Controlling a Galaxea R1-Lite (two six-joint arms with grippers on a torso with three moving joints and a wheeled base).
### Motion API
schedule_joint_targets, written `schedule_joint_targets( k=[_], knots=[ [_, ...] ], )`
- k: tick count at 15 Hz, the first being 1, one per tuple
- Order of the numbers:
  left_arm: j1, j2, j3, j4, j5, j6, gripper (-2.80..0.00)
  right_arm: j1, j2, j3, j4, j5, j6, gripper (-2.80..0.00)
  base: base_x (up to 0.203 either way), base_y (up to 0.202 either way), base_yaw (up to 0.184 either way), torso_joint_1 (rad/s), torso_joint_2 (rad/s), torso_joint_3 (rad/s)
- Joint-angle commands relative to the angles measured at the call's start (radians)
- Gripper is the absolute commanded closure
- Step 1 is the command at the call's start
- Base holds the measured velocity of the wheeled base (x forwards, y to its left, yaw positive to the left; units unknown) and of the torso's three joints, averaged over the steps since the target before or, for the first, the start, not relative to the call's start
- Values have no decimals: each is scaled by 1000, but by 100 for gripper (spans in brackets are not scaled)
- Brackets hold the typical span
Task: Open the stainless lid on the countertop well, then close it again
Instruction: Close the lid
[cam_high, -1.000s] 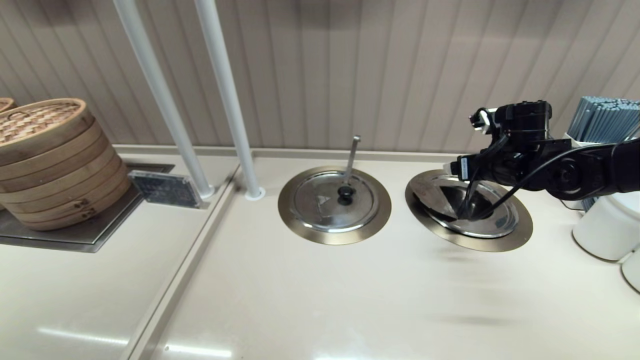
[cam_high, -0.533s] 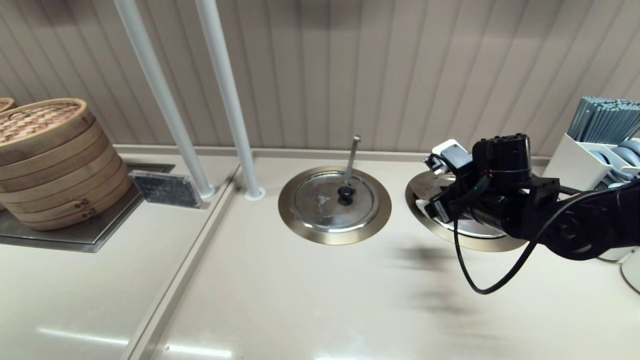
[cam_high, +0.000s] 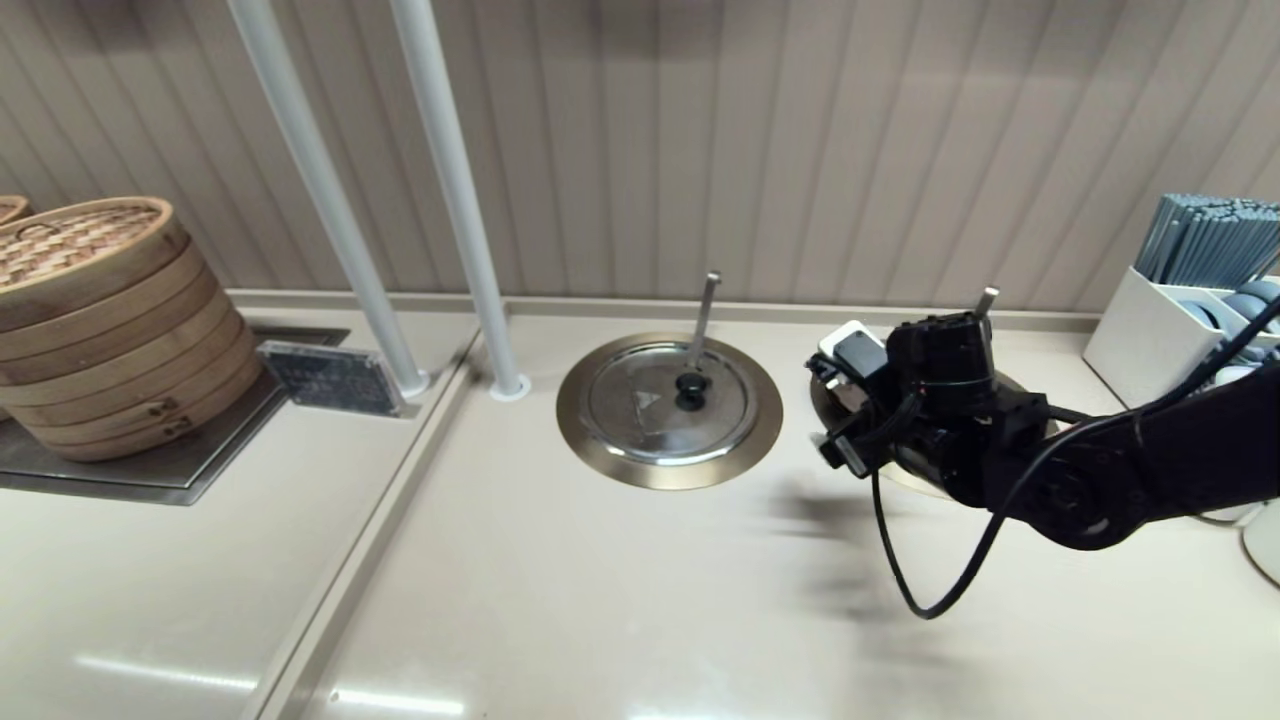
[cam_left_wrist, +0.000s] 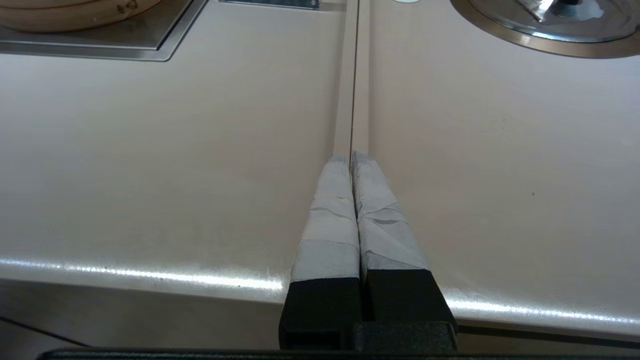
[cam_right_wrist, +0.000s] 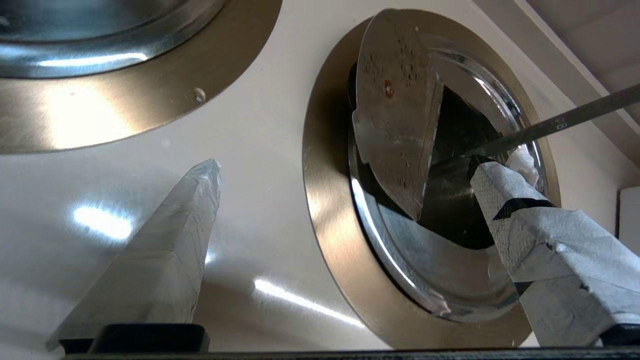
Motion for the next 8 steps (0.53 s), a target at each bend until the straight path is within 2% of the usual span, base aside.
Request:
schedule_joint_targets(
  k=[1, 8],
  knots=[
    [0, 0, 0, 0, 1, 0, 0, -32, 112, -15, -105, -9, -34, -280, 0, 0, 0, 0, 0, 0],
    [0, 0, 0, 0, -1, 0, 0, -95, 155, -64, -125, -12, -48, -280, 0, 0, 0, 0, 0, 0]
  ],
)
